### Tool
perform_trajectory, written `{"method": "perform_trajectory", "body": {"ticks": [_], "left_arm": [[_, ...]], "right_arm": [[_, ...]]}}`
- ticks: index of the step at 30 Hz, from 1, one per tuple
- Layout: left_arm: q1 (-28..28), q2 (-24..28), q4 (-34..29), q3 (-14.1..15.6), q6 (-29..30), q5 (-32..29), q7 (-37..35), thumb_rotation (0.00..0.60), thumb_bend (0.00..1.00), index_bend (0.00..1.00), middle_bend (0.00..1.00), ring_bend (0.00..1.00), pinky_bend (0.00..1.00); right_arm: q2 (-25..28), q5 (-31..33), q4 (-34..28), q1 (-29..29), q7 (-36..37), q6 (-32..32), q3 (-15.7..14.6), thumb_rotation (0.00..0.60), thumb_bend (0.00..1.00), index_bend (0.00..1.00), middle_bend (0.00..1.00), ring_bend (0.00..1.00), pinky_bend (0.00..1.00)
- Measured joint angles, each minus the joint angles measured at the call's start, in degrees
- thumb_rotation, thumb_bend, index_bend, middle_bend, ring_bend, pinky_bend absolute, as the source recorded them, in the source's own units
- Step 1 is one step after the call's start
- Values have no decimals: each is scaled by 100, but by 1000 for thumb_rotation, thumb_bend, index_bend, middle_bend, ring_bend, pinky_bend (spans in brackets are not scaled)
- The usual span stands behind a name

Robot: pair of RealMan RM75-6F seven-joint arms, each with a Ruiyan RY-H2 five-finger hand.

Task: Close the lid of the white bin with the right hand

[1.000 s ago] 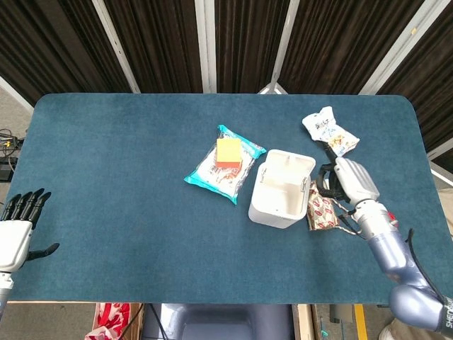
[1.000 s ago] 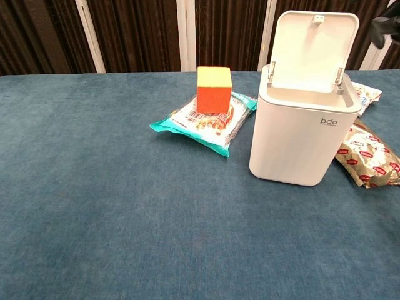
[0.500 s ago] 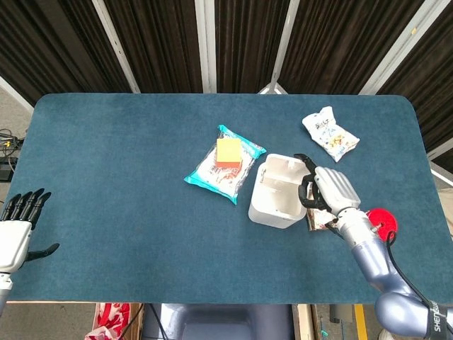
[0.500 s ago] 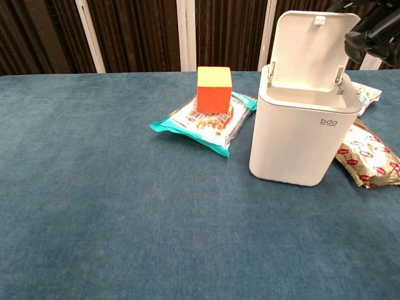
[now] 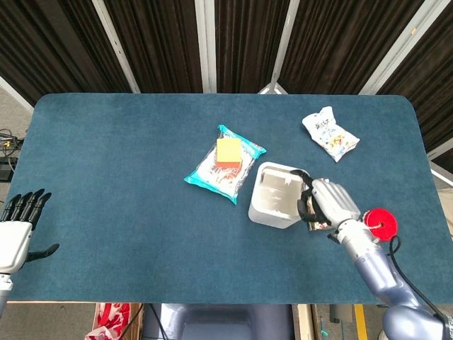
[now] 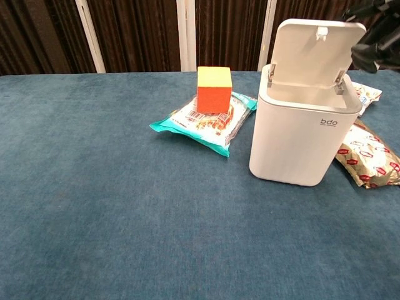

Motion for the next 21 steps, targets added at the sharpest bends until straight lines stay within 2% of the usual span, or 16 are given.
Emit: {"method": "perform_trajectory", "body": {"ticks": [6, 21], "left_arm": [[-2, -8, 1, 6, 23, 32, 23, 600, 0, 0, 0, 0, 0], [-4, 8, 7, 11, 4, 7, 16, 600, 0, 0, 0, 0, 0]], "right_arm": [[212, -154, -421, 52, -160, -191, -198, 600, 642, 157, 691, 751, 694], [-67, -210, -447, 234, -339, -183, -612, 600, 643, 152, 691, 751, 694]]}}
